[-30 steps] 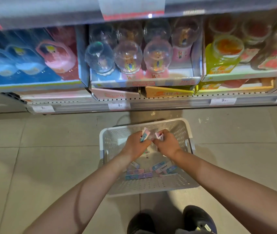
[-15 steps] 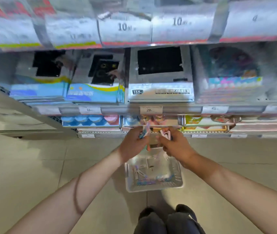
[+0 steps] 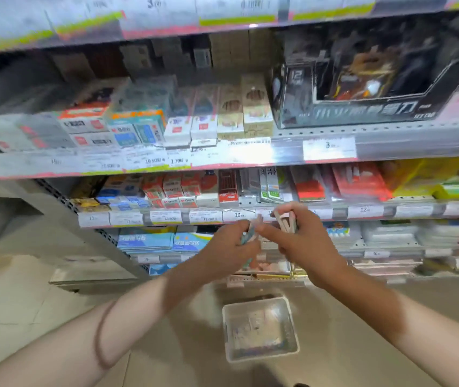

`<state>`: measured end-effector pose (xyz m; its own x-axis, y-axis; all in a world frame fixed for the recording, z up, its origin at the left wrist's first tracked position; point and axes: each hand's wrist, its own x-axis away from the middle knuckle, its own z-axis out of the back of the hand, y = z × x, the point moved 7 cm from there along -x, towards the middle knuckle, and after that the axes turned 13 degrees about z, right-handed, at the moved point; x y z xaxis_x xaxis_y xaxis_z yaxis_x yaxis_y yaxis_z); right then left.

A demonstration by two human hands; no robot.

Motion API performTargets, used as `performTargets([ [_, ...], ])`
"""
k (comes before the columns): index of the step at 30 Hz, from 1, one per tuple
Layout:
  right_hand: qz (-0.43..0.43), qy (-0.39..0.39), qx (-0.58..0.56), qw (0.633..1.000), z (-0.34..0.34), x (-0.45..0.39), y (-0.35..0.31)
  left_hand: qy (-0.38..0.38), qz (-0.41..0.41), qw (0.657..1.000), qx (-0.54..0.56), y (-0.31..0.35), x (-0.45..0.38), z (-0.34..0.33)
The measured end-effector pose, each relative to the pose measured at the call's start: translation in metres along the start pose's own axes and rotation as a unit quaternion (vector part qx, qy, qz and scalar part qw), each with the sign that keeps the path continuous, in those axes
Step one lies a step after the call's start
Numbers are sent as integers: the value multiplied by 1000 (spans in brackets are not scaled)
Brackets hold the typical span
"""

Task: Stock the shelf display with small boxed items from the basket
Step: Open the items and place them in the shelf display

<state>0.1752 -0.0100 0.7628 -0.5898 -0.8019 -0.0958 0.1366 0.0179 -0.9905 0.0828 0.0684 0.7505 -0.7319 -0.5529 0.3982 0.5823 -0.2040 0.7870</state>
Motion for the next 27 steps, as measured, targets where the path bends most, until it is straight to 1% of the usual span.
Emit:
performTargets([
  [2, 25, -5, 42, 999, 2, -5, -43, 11, -8, 1000, -19, 33, 16, 21],
  [7, 100, 9, 61, 993, 8, -11, -135, 56, -57, 994, -70, 100, 46, 59],
  [9, 128, 12, 75, 989, 11, -13, -159, 85, -74, 990, -89, 117, 53, 71],
  [12, 142, 17, 79, 987, 15, -17, -184, 137, -112, 975, -137, 142, 65, 88],
  [16, 192, 38, 90, 976, 23, -21, -218, 165, -167, 957, -168, 178, 76, 97],
  [19, 208, 57, 104, 971, 34, -26, -239, 167, -187, 954, -165, 198, 78, 104],
  [23, 219, 59, 77, 971, 47, -39, -259, 165, -210, 951, -158, 229, 74, 113],
  [27, 253, 73, 75, 962, 69, -58, -287, 127, -213, 963, -110, 254, 65, 121],
])
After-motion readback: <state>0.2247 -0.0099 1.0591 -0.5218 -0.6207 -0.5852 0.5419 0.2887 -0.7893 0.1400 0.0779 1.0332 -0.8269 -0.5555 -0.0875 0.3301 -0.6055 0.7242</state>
